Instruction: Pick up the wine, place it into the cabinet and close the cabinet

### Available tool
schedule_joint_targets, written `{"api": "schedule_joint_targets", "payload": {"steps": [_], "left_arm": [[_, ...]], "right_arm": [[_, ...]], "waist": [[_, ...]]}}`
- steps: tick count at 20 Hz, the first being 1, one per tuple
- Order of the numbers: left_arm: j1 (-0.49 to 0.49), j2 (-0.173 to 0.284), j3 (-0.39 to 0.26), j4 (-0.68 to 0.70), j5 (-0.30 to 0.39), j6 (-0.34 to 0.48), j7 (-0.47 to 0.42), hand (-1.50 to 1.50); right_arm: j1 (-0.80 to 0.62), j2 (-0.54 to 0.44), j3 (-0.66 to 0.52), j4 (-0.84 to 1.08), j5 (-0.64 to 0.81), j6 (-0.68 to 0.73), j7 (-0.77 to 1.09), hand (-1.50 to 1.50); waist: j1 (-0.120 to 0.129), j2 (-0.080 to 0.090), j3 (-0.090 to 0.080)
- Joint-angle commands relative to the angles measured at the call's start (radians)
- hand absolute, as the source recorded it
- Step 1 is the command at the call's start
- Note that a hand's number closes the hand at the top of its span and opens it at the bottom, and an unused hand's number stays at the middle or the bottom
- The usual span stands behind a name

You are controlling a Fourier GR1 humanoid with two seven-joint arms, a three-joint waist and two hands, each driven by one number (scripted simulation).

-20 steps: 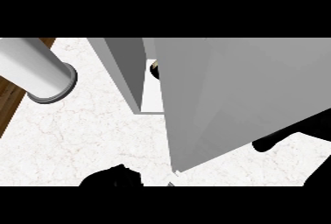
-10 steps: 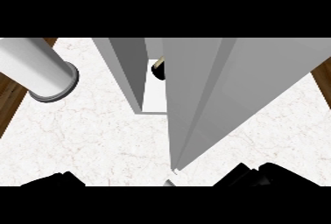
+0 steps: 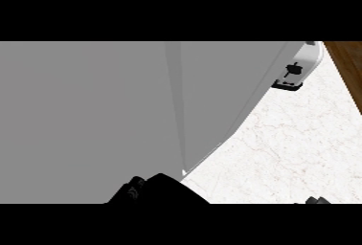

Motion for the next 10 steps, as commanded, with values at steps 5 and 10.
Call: {"api": "schedule_joint_targets", "payload": {"steps": [5, 10], "left_arm": [[0.045, 0.098, 0.183, 0.04, 0.17, -0.194, 0.049, 1.5], [0.093, 0.109, 0.244, 0.067, 0.209, -0.293, 0.05, 1.5]], "right_arm": [[-0.243, 0.007, 0.069, 0.393, 0.043, -0.197, -0.189, 1.5], [-0.368, 0.007, 0.008, 0.639, -0.017, -0.256, -0.293, 1.5]], "waist": [[0.011, 0.007, 0.001], [0.029, 0.009, 0.001]]}}
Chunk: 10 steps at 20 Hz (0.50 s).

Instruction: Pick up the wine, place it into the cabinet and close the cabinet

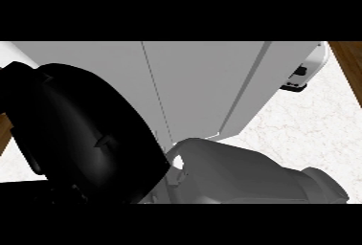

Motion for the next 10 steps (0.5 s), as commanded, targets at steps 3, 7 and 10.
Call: {"api": "schedule_joint_targets", "payload": {"steps": [3, 7, 10], "left_arm": [[0.036, -0.005, 0.059, 0.008, 0.022, -0.073, 0.005, 1.5], [-0.025, 0.022, 0.121, 0.097, 0.09, -0.101, 0.044, 1.5], [0.039, 0.042, 0.161, 0.008, 0.11, -0.096, 0.072, 1.5]], "right_arm": [[-0.142, 0.001, -0.07, 0.337, -0.11, -0.03, -0.137, 1.5], [-0.122, 0.001, -0.103, 0.493, -0.128, -0.004, -0.274, 1.5], [-0.13, -0.004, -0.197, 0.64, -0.109, 0.068, -0.35, 1.5]], "waist": [[0.023, 0.007, 0.0], [-0.007, 0.014, 0.0], [0.003, 0.01, 0.002]]}}
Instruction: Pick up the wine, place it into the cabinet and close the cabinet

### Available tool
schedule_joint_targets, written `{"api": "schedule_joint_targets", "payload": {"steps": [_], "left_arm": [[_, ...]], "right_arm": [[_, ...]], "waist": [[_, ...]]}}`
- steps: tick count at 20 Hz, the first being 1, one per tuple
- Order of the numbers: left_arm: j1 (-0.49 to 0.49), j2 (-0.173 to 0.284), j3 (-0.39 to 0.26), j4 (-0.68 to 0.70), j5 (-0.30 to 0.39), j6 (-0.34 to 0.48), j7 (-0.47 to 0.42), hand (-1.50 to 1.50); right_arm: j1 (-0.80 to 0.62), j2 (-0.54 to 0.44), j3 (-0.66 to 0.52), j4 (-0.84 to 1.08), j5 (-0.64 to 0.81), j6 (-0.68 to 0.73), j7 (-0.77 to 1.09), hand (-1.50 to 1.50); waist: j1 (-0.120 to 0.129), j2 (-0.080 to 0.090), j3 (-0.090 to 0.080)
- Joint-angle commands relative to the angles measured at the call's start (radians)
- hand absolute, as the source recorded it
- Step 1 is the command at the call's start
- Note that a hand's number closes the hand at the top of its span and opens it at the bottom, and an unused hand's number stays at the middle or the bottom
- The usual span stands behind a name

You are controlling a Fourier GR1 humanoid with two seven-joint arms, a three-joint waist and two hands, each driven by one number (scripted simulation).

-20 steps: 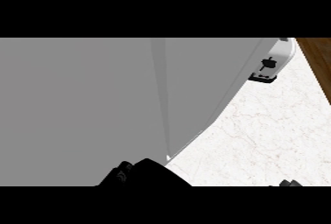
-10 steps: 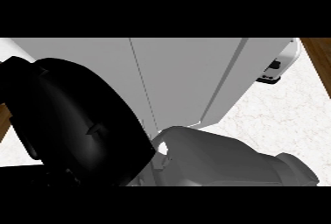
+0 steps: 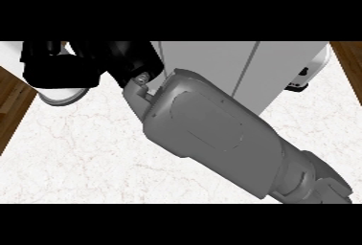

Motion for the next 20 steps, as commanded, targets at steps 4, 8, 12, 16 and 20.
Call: {"api": "schedule_joint_targets", "payload": {"steps": [4, 8, 12, 16, 20], "left_arm": [[-0.03, 0.003, 0.058, 0.035, 0.034, -0.014, 0.025, 1.5], [-0.013, -0.013, 0.035, 0.007, 0.014, -0.018, 0.027, 1.5], [-0.042, -0.009, 0.051, 0.005, 0.042, 0.029, 0.039, 1.5], [-0.04, 0.001, 0.048, -0.013, 0.032, 0.039, 0.054, 1.5], [-0.062, -0.002, 0.049, -0.004, 0.035, 0.043, 0.054, 1.5]], "right_arm": [[0.012, -0.012, -0.057, 0.269, 0.014, 0.062, -0.172, 1.5], [0.046, -0.055, -0.052, 0.311, 0.021, 0.071, -0.231, 1.5], [0.078, -0.1, -0.051, 0.315, 0.023, 0.107, -0.262, 1.5], [0.082, -0.117, -0.065, 0.325, 0.038, 0.088, -0.287, 1.5], [0.12, -0.118, -0.05, 0.327, 0.044, 0.108, -0.336, 1.5]], "waist": [[-0.018, 0.011, 0.001], [-0.002, 0.017, 0.0], [-0.016, 0.025, 0.001], [-0.012, 0.024, 0.002], [-0.025, 0.034, 0.001]]}}
